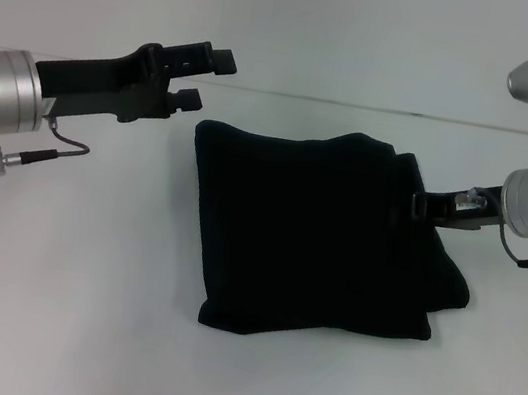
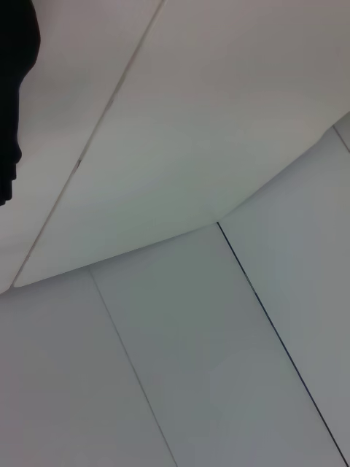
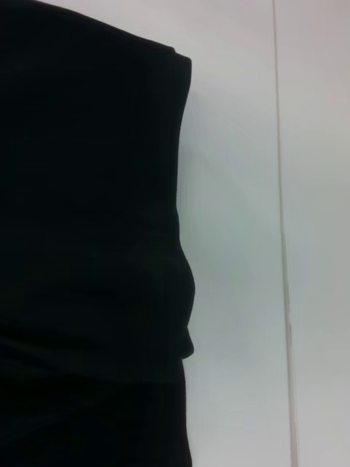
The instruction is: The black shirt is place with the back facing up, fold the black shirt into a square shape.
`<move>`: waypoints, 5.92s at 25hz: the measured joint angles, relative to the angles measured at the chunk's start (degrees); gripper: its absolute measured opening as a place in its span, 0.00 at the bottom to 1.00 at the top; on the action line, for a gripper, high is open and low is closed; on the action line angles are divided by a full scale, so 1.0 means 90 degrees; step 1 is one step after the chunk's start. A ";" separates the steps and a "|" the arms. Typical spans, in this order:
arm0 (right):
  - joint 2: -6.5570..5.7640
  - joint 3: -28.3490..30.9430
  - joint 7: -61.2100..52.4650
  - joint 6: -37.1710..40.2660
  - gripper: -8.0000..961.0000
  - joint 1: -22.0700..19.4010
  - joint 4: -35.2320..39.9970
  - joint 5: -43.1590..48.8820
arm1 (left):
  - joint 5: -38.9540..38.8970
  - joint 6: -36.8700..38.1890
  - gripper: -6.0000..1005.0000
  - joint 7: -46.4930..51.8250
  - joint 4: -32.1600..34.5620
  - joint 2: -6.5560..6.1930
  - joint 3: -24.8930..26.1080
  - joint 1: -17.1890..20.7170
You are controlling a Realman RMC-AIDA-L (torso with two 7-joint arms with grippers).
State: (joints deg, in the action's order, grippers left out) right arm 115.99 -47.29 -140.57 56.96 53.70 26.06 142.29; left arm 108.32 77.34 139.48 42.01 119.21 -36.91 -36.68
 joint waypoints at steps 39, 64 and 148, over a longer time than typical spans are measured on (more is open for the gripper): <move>-0.0264 -0.0205 -0.0603 -0.0074 0.10 0.0164 0.0442 0.0650 | -0.0163 0.0004 0.89 -0.0010 -0.0058 -0.0014 0.0068 0.0081; -0.0659 0.0431 -0.0779 0.1904 0.64 -0.0284 0.1168 0.0729 | -0.0328 0.0042 0.89 -0.0083 -0.0074 0.0015 0.0068 0.0118; 0.0230 0.3268 0.6190 0.3584 0.73 -0.3599 0.1193 -0.5418 | 0.1020 0.1351 0.85 0.0991 -0.0831 0.0043 0.0098 0.0653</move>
State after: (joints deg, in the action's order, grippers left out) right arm 118.05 -17.87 -84.86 89.21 21.31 36.79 93.52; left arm 117.50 89.49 148.40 34.52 119.60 -36.03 -30.81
